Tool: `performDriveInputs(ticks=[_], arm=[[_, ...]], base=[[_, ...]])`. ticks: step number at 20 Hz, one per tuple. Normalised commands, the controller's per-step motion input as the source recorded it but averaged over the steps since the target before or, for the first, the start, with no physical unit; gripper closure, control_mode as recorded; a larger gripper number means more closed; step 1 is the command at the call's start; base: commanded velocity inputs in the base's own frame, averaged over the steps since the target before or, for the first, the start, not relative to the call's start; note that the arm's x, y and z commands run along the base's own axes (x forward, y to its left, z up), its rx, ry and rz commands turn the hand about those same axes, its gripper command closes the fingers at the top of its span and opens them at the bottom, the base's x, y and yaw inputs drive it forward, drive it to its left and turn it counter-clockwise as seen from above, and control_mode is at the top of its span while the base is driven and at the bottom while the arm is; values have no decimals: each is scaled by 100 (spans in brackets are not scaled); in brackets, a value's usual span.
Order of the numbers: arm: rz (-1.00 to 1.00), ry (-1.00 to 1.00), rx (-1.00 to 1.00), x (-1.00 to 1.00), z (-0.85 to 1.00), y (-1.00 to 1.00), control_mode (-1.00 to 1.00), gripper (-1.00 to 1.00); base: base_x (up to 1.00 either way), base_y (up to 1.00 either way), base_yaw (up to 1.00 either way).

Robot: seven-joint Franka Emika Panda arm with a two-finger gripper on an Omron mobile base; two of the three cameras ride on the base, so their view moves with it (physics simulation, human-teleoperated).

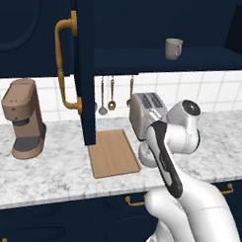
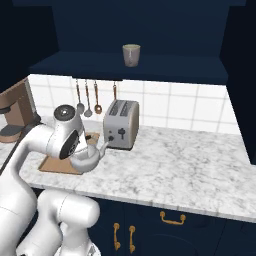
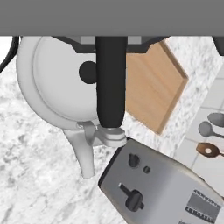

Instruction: Pick the kettle from the counter and place it on the tray. Then pick the mug from the cabinet and place it on the tray. Then close the cabinet doors.

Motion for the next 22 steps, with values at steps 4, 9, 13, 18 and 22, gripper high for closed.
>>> performDriveInputs(ticks=[4, 9, 13, 18, 22], arm=[[3, 0, 0, 23, 0, 78, -100, 100], [1, 0, 0, 42, 0, 63, -100, 100], [0, 0, 0, 59, 0, 44, -100, 100], [0, 2, 0, 59, 0, 30, -100, 100], [0, 2, 0, 50, -1, 14, -100, 100]], base=[[0, 0, 0], [0, 0, 0], [0, 0, 0], [0, 0, 0], [0, 0, 0]])
